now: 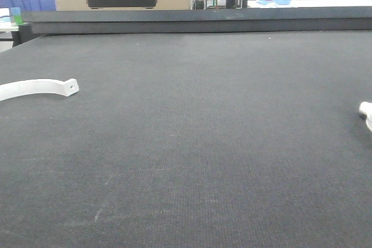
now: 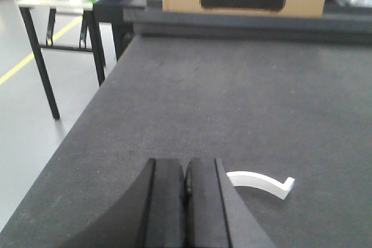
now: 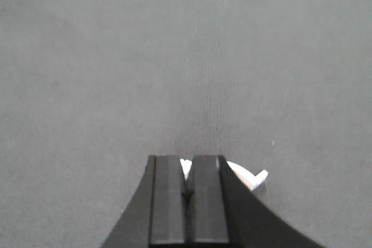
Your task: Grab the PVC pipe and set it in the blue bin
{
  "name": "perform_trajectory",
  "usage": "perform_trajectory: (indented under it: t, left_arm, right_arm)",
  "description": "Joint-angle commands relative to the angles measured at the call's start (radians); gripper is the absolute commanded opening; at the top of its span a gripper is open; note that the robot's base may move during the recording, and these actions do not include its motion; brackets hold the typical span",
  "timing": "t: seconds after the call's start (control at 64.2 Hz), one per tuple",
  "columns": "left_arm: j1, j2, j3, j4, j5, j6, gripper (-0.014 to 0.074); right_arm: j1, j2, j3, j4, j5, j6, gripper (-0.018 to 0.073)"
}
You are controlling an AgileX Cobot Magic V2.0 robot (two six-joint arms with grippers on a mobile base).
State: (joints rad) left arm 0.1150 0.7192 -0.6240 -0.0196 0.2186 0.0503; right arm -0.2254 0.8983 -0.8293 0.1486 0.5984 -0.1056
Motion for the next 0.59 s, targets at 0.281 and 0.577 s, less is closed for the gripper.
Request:
perform_trajectory:
  t: [0.281, 0.577]
  left_arm:
    - [0.002, 0.238, -0.085, 0.007, -0.091, 0.0, -0.0111]
    - [0.002, 0.354, -0.086, 0.005, -0.075, 0.0, -0.0028]
  right_arm:
    - [0.0, 0.19, -0.008, -0.003, -0.023, -0.019, -0.0136]
    - [0.0, 0.312, -0.008, -0.003, -0.037, -0.019, 0.0339]
